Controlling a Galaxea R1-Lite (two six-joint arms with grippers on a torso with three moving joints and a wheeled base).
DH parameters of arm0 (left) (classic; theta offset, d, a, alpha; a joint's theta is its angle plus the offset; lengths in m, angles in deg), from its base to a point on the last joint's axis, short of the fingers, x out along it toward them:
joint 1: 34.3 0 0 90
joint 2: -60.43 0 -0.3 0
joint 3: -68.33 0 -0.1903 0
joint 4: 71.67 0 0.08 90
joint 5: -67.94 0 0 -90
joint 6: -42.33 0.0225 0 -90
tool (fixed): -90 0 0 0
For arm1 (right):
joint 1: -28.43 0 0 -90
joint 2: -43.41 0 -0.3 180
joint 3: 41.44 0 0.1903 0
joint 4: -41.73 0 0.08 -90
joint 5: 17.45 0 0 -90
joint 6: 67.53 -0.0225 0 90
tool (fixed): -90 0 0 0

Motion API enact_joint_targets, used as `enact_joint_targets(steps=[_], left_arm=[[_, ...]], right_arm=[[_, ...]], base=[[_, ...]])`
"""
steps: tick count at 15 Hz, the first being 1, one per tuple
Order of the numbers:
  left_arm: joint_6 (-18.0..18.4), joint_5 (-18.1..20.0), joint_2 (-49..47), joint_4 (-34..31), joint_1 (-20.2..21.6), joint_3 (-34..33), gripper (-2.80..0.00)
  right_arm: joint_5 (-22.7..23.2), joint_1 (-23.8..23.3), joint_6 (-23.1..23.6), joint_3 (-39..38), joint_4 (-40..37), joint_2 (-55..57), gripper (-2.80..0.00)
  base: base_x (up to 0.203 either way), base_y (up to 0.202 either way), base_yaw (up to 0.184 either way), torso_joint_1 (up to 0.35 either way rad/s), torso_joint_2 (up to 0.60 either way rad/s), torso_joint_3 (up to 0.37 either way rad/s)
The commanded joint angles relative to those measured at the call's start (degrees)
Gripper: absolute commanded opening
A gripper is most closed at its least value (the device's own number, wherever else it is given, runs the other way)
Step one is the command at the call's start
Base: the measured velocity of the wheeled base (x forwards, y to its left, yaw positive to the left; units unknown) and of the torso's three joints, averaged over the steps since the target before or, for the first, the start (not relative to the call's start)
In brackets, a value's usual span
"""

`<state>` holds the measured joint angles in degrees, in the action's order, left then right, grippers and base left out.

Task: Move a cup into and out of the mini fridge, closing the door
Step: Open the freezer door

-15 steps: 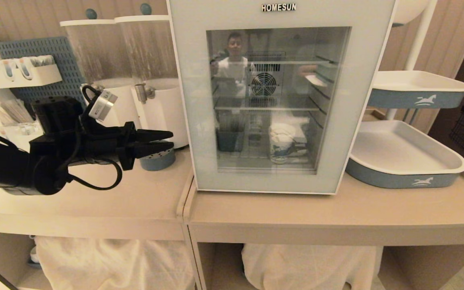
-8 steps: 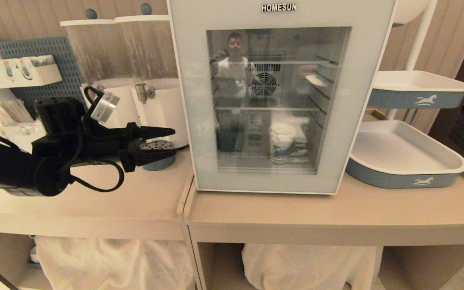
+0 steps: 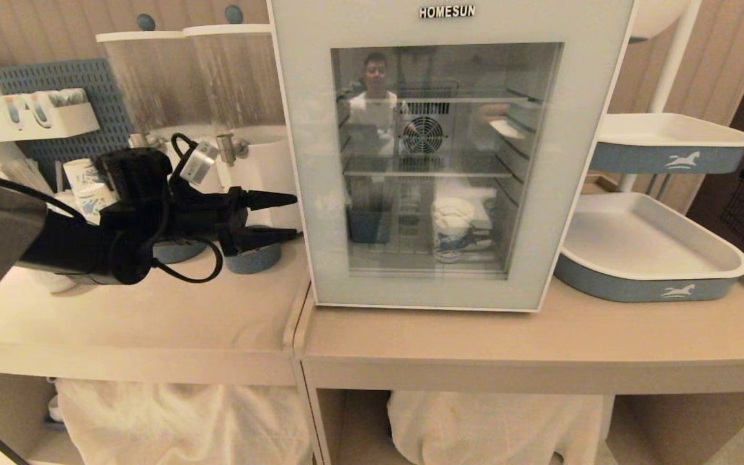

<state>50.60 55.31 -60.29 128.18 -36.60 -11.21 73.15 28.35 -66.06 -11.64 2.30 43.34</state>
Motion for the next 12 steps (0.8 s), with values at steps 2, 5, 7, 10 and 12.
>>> enact_joint_targets(steps=[2,5,7,10,12], left_arm=[[0.1,0.5,-2.7,0.2,-1.2,1.4,0.00],[0.0,0.3,-3.2,0.2,-2.3,2.1,0.00],[0.0,0.4,-3.3,0.2,-2.4,2.1,0.00],[0.0,0.7,-2.4,0.1,-2.5,0.9,0.00],[0.0,3.1,-0.6,0.1,-2.5,-2.0,0.00]], right_arm=[[0.0,0.0,-0.1,0.0,-0.1,0.1,-2.80],[0.0,0.0,-0.1,0.0,-0.1,0.1,-2.80],[0.0,0.0,-0.2,-0.1,-0.1,0.1,-2.80],[0.0,0.0,-0.2,0.0,-0.1,0.1,-2.80],[0.0,0.0,-0.1,0.0,-0.1,0.1,-2.80]], base=[[0.000,0.000,0.000,0.000,0.00,0.000],[0.000,0.000,0.000,0.000,0.00,0.000],[0.000,0.000,0.000,0.000,0.00,0.000],[0.000,0.000,0.000,0.000,0.00,0.000],[0.000,0.000,0.000,0.000,0.00,0.000]])
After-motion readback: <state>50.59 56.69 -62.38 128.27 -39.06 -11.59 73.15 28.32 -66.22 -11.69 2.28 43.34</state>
